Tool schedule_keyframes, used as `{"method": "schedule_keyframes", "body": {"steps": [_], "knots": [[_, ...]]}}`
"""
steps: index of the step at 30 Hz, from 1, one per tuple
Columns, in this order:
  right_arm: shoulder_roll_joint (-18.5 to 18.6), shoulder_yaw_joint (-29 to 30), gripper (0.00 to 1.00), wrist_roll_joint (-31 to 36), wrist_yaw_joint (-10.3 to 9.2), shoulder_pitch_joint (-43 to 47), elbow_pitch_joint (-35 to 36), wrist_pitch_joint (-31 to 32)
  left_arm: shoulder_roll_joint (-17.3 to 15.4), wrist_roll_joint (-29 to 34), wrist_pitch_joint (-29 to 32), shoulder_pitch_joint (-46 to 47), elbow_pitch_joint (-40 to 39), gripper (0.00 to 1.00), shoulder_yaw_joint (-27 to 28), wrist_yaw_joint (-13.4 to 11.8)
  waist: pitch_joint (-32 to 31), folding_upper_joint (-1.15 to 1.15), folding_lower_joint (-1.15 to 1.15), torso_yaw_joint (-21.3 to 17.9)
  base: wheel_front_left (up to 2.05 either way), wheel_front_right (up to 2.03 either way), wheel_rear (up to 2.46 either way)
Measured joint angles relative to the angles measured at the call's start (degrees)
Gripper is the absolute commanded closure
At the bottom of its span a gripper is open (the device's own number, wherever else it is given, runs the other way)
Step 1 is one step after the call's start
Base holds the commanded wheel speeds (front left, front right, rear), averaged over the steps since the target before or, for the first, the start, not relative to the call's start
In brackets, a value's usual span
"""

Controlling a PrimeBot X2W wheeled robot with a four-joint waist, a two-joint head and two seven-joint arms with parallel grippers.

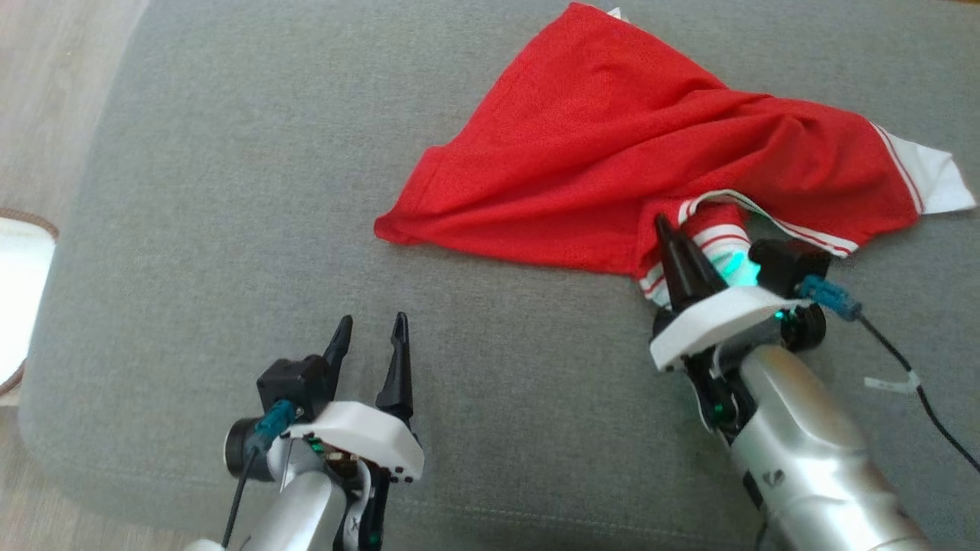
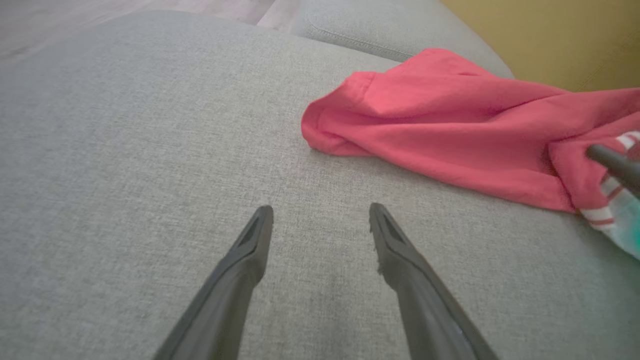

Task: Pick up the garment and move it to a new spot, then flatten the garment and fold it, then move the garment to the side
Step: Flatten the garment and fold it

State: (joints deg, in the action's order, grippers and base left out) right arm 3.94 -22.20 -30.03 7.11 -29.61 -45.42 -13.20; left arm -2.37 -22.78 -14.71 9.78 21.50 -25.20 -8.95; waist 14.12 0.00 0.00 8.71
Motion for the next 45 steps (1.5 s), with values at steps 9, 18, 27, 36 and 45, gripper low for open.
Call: {"method": "schedule_keyframes", "body": {"steps": [9,18,27,36,45], "knots": [[2.3,6.5,1.0,-4.1,0.0,-1.1,8.2,-0.9,-0.1,0.0,0.0,-0.2,-0.1,0.0,1.7,-0.1,-0.8,0.0,0.0,-5.3,0.0,0.0,0.0],[11.8,13.5,0.0,2.6,0.0,0.6,5.2,3.1,-0.1,0.2,0.0,-0.1,0.0,0.0,1.5,0.4,-1.6,0.0,0.0,-9.3,0.0,0.0,0.0],[16.5,18.3,0.0,17.0,0.0,2.2,-0.7,1.7,-0.1,1.1,0.0,-0.2,0.6,0.0,2.5,0.4,-3.1,0.0,0.0,-10.0,0.0,0.0,0.0],[7.4,24.5,0.0,25.8,0.0,2.4,10.1,-1.0,-0.1,4.2,0.0,-2.0,-0.2,0.0,6.8,-1.8,-5.6,0.0,0.0,-9.9,0.0,0.0,0.0],[0.5,24.3,0.0,27.1,0.0,13.0,20.8,-1.2,0.0,12.2,0.0,-2.7,-1.0,0.0,9.7,-3.1,-8.5,0.0,0.0,-9.4,0.0,0.0,0.0]]}}
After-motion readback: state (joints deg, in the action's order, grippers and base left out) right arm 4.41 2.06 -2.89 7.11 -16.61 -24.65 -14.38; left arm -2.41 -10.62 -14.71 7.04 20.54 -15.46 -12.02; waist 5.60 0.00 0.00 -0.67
